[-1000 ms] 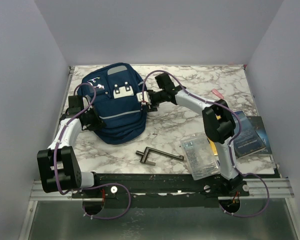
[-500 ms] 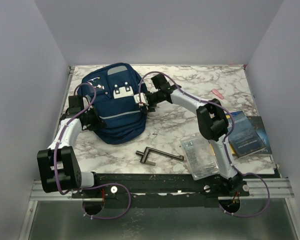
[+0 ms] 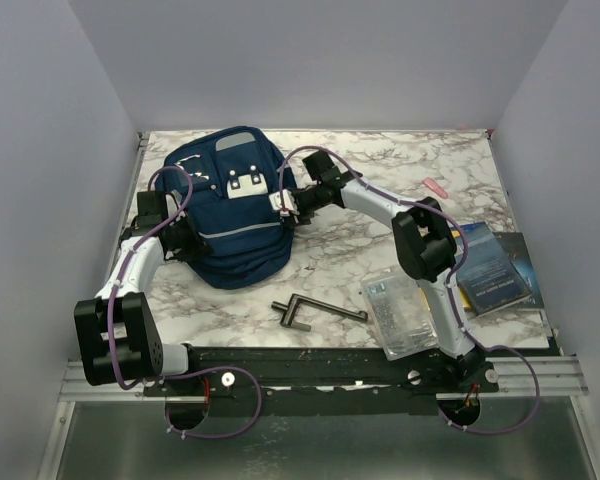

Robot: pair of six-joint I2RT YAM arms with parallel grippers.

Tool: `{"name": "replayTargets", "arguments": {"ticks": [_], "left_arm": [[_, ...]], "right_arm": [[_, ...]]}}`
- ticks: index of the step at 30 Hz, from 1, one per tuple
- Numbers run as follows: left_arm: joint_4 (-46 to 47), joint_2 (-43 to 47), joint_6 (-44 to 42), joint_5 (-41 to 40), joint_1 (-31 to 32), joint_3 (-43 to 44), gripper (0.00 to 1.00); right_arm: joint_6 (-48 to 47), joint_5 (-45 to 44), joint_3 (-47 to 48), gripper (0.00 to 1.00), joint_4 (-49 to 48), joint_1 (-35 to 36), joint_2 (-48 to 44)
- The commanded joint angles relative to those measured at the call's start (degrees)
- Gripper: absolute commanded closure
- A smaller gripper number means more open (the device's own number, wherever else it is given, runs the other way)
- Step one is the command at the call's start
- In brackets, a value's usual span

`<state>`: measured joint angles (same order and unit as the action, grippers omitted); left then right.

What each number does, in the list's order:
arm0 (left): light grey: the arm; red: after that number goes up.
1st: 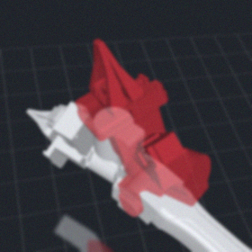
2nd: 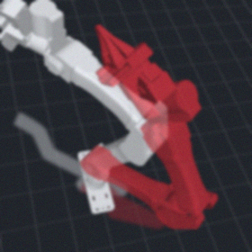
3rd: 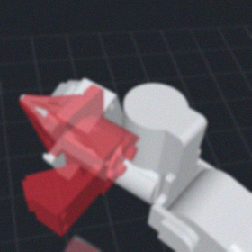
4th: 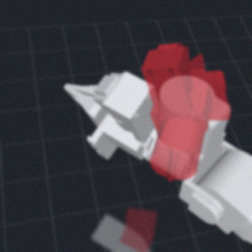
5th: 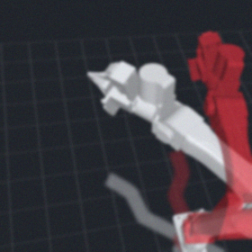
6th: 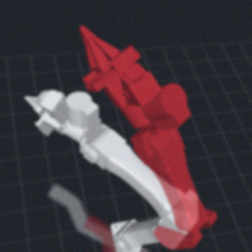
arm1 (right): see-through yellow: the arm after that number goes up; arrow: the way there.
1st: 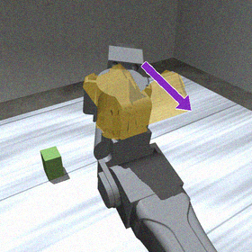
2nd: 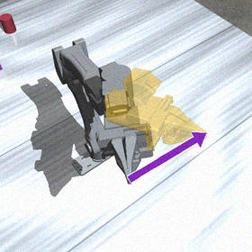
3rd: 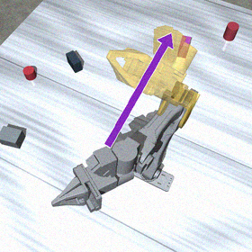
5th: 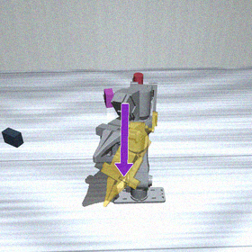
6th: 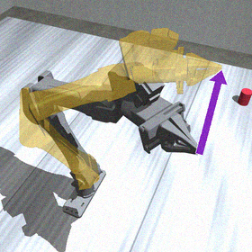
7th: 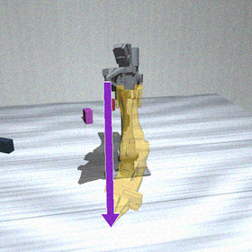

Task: Pack the student bag
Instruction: Zip the student bag at the center of the board.

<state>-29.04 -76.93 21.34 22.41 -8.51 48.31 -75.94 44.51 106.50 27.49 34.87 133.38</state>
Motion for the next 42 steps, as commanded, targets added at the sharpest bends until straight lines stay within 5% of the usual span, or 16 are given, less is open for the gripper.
{"name": "replayTargets", "arguments": {"ticks": [1,5,15,20,23,27,28,30,34,42], "left_arm": [[1.05,1.21,-2.14,-1.21,0.34,1.83,1.00],[1.08,1.36,-2.18,-1.58,0.34,1.74,1.00],[1.02,1.35,-2.18,-1.91,0.34,1.88,1.00],[1.07,1.47,-2.01,-2.00,0.34,1.78,1.00],[1.36,0.97,-1.47,-1.16,0.17,1.61,1.00],[2.30,0.12,0.14,0.15,-0.29,1.07,1.00],[2.70,0.18,1.18,0.22,-0.87,0.85,1.00],[4.22,0.87,3.65,0.17,-2.14,-0.11,1.00],[8.05,2.56,10.05,0.70,-4.74,-3.10,1.00],[12.43,3.35,19.30,-0.32,-5.60,-6.03,1.00]], "right_arm": [[8.35,-0.86,-7.52,0.49,-0.53,0.95,0.92],[19.19,-2.98,-12.39,0.61,-10.94,0.98,-1.73],[29.88,-8.63,-23.71,0.55,-25.25,3.45,-8.11],[25.41,-17.96,-23.39,0.78,-26.96,5.21,-5.92],[19.96,-22.46,-25.01,0.58,-32.32,6.17,-5.11],[11.99,-23.64,-27.83,0.57,-36.82,6.69,-5.10],[9.86,-23.25,-28.72,0.61,-37.18,6.81,-5.59],[8.62,-24.03,-31.13,0.85,-40.40,7.25,-6.88],[10.11,-22.26,-28.82,0.99,-29.40,8.22,-10.86],[29.09,-16.30,-29.75,0.99,-13.60,8.88,-20.00]]}}
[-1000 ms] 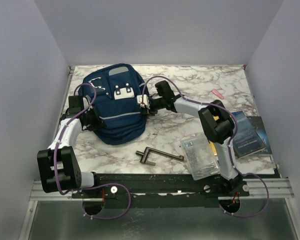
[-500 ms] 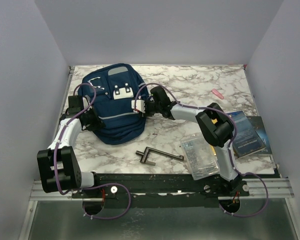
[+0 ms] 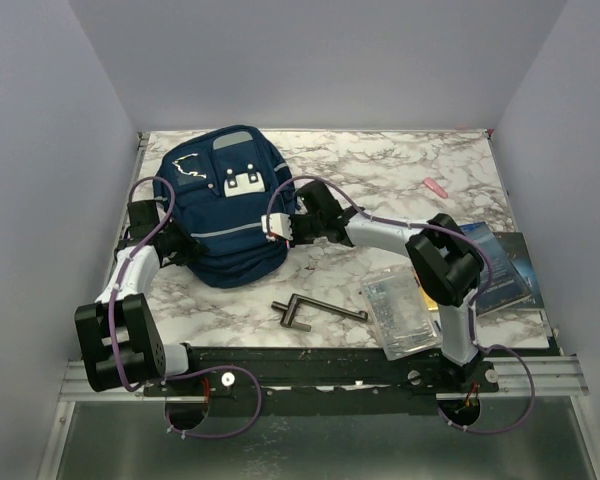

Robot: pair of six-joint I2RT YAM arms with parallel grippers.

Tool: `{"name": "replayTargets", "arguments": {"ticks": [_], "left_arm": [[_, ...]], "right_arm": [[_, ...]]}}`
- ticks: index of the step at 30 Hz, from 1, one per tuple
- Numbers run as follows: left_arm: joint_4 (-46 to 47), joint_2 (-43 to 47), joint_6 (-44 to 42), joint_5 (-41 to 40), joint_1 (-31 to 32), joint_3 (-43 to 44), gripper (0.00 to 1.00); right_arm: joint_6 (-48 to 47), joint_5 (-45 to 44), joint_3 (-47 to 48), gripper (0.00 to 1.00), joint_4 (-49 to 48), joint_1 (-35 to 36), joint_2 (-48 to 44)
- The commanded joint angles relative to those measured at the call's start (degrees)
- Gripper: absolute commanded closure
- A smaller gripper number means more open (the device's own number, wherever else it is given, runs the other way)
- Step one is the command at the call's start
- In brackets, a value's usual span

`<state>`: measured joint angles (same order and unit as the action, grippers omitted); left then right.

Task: Pack the student bag
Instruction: Zip the student bag at the center of the board.

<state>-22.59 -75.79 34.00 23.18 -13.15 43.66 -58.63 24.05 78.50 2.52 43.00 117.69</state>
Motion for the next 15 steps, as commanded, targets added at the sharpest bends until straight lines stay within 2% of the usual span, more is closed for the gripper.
{"name": "replayTargets", "arguments": {"ticks": [1,5,7,9,12,15], "left_arm": [[6.57,2.70,7.62,-1.49,-1.09,-1.91,1.00],[9.74,3.83,10.14,0.11,-1.09,-4.10,1.00],[9.48,3.24,8.84,1.79,-1.09,-3.73,1.00],[8.39,2.80,7.39,1.70,-1.14,-3.49,1.00],[5.41,1.49,4.31,2.75,-1.09,-1.95,1.00],[4.13,2.12,2.39,2.94,-1.11,-2.21,1.00]], "right_arm": [[15.70,4.40,-2.26,1.00,10.80,0.78,-4.77],[27.00,10.44,-3.64,0.99,8.08,1.14,-5.28],[32.21,5.27,-5.45,0.99,1.17,0.88,-5.73],[38.28,-1.70,-7.43,0.99,-9.73,-0.42,-6.39],[49.05,-2.95,-5.19,0.78,-14.30,-2.64,-6.42],[59.43,-7.25,-3.63,0.66,-16.44,-2.66,-6.41]]}}
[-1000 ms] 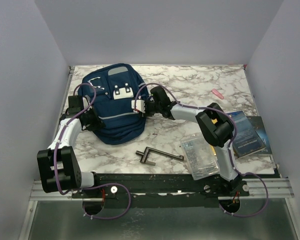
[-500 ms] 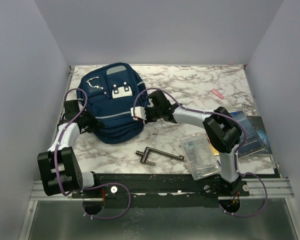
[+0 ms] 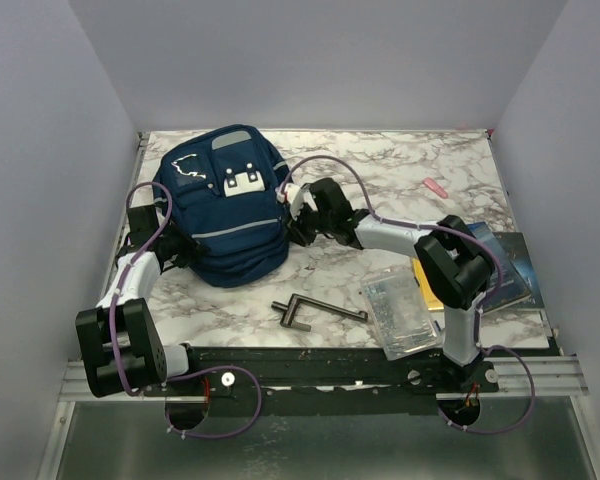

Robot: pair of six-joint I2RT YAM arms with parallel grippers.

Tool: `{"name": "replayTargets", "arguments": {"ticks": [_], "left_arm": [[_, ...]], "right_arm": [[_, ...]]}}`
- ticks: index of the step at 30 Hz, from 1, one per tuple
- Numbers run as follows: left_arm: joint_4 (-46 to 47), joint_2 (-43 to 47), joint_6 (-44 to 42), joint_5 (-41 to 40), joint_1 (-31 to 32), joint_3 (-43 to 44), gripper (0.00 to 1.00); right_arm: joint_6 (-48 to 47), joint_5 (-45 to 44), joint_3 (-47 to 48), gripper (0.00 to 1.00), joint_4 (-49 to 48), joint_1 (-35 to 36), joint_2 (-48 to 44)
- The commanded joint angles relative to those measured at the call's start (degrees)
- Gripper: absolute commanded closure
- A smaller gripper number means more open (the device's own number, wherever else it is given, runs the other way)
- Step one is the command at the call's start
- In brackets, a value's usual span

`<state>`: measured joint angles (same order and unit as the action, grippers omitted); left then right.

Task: Pack the student bag
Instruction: Zip the student bag at the center of the board.

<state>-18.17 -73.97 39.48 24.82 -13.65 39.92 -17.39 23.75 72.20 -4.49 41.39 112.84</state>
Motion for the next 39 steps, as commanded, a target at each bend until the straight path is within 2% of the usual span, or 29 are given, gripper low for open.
{"name": "replayTargets", "arguments": {"ticks": [1,3,4,7,9,13,15,16,18,21,25,28,33,37,38,39], "left_arm": [[-0.93,0.48,-3.50,1.17,-0.59,1.48,1.00],[-2.07,1.23,-4.37,1.80,-0.59,1.40,1.00],[-2.43,1.80,-4.65,2.14,-0.61,1.18,0.97],[-4.02,5.17,-6.43,1.64,-0.59,1.49,0.69],[-4.83,7.93,-7.90,-0.08,-0.59,2.78,0.52],[-5.77,9.54,-9.41,-4.47,-0.59,9.15,0.30],[-5.26,6.83,-9.87,-6.19,-0.02,13.89,0.17],[-5.21,4.26,-10.57,-8.32,1.11,16.92,0.16],[-6.00,-1.54,-11.97,-13.07,3.70,23.23,0.16],[-7.95,-10.43,-13.81,-20.61,9.31,32.42,0.21],[-13.87,-24.56,-12.45,-25.98,13.30,45.34,0.37],[-17.08,-31.55,-11.58,-30.53,16.20,52.35,0.46],[-23.03,-39.30,-8.14,-40.55,19.62,59.04,0.48],[-28.05,-43.85,-2.60,-41.59,19.41,63.08,0.56],[-28.73,-44.12,-0.99,-41.61,19.25,63.17,0.62],[-28.76,-43.87,0.23,-41.61,19.10,62.38,0.65]], "right_arm": [[22.87,-8.74,2.97,0.64,-9.82,-1.05,-1.70],[28.65,-11.55,4.07,0.59,-9.56,-1.12,-1.92],[30.66,-11.71,4.80,0.58,-8.92,-1.12,-1.79],[36.30,-8.35,7.68,0.56,-8.49,-1.08,-0.42],[43.23,-7.42,8.15,0.54,-10.93,-1.06,0.29],[54.05,-4.59,8.26,0.53,-19.70,0.58,2.07],[56.52,-5.84,9.22,0.52,-22.07,2.27,3.88],[58.27,-5.82,9.97,0.52,-23.19,2.80,5.08],[60.91,-3.66,11.12,0.55,-25.38,3.63,8.13],[62.00,-5.95,8.59,0.56,-27.05,4.40,9.69],[60.20,-9.65,5.23,0.63,-26.18,4.41,10.25],[59.24,-12.55,2.74,0.66,-25.48,4.35,9.95],[59.59,-16.21,1.18,0.68,-22.67,4.33,10.14],[59.94,-16.95,1.19,0.72,-21.44,4.32,10.38],[59.96,-16.86,1.18,0.73,-21.36,4.32,10.54],[59.97,-16.79,1.31,0.74,-21.35,4.32,10.73]]}}
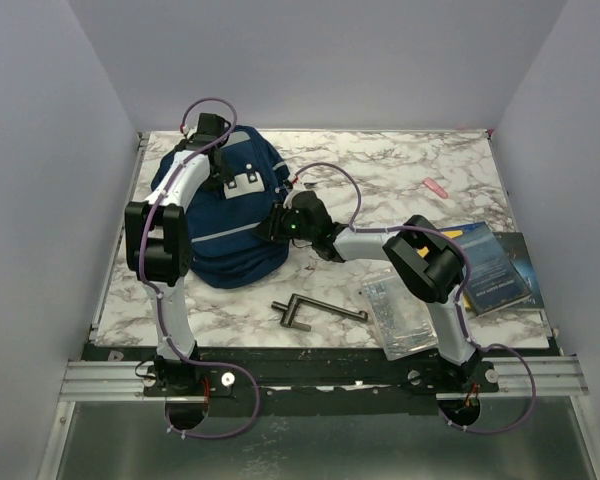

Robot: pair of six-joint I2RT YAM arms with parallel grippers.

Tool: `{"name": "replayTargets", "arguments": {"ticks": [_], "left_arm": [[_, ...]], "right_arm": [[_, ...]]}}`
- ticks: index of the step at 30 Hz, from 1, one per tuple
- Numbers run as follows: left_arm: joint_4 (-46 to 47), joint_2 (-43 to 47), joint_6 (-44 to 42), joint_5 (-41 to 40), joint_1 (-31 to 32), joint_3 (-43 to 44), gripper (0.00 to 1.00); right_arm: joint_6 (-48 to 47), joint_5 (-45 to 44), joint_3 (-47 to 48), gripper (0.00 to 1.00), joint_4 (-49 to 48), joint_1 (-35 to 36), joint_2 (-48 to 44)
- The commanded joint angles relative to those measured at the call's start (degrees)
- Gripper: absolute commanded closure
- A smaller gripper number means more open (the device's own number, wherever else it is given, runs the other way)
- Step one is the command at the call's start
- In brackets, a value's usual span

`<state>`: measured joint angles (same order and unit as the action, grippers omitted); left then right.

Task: Pack the student bag
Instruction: Zip the student bag at the center of the board, then adjust the student bag at the center of the board.

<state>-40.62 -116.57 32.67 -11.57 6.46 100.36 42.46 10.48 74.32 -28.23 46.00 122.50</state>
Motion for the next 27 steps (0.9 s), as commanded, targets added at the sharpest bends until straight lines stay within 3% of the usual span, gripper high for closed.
{"name": "replayTargets", "arguments": {"ticks": [1,5,10,16,21,27], "left_arm": [[-6.16,-0.68,8.49,-5.66,-1.01,1.06,0.65],[-3.51,1.38,10.23,-6.35,-1.33,-2.99,0.64],[-2.71,0.13,10.14,-2.76,-2.62,-1.94,0.52],[-3.58,-2.62,13.06,0.72,-3.42,-0.34,0.51],[-3.67,-3.49,14.18,2.73,-5.03,0.52,0.63],[-3.24,-3.73,10.69,5.72,-5.49,3.37,0.92]], "right_arm": [[0.21,-3.52,-0.78,0.74,2.55,-0.29,1.36],[0.09,-3.44,-0.76,0.74,2.83,-0.29,1.93],[0.70,-2.75,-0.85,0.76,2.32,-0.28,2.39],[0.42,-3.23,-0.71,0.77,2.73,-0.29,1.90],[0.54,-3.44,-1.30,0.79,2.84,-0.29,1.93],[2.00,-5.65,-1.22,0.82,5.59,-0.29,2.50]]}}
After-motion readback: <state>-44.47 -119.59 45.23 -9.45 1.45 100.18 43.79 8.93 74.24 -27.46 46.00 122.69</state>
